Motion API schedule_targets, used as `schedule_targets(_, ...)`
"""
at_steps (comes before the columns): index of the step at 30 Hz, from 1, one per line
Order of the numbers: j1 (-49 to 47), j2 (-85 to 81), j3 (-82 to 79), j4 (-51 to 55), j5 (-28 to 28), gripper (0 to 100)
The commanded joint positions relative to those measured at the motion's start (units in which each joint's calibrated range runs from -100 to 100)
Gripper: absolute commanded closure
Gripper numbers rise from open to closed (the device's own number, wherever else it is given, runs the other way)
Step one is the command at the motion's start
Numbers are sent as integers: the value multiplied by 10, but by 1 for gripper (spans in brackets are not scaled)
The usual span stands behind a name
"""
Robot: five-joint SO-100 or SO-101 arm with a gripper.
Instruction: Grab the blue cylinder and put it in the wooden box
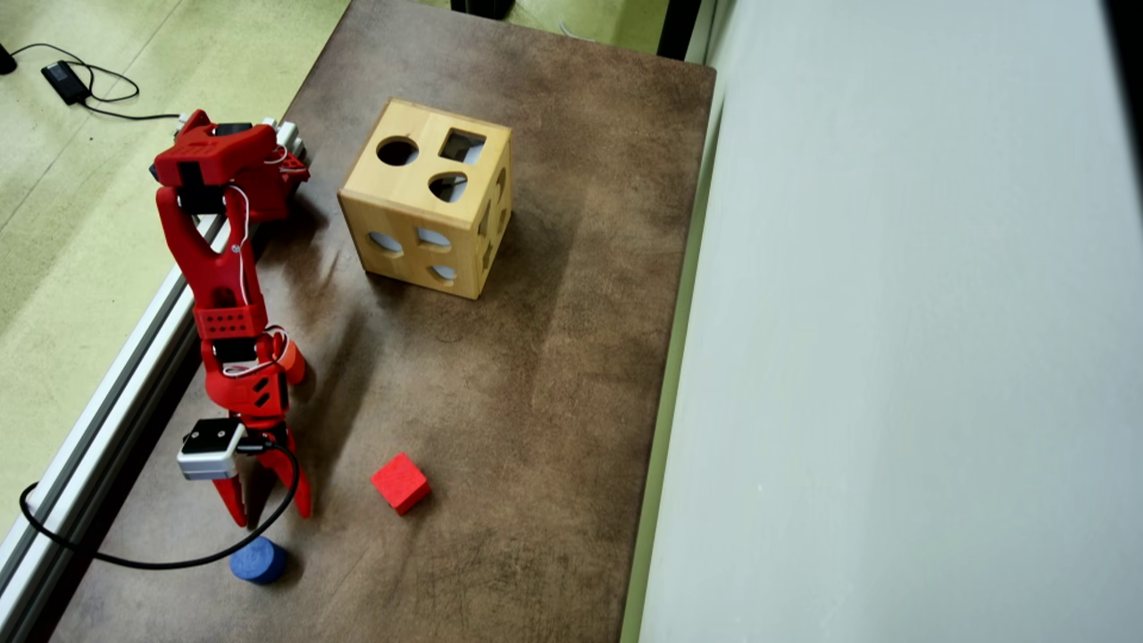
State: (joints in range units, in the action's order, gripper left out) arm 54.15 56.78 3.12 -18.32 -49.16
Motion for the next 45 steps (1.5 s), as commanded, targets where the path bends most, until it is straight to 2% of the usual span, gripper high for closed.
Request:
schedule_targets(1,2,19,90,-12,-1,70)
schedule_targets(15,8,127,294,-2,-2,70)
schedule_targets(27,5,166,336,-2,-2,71)
schedule_targets(30,2,166,336,-2,-2,77)
schedule_targets(36,1,166,336,-4,-2,99)
schedule_targets(45,2,122,336,-12,3,98)
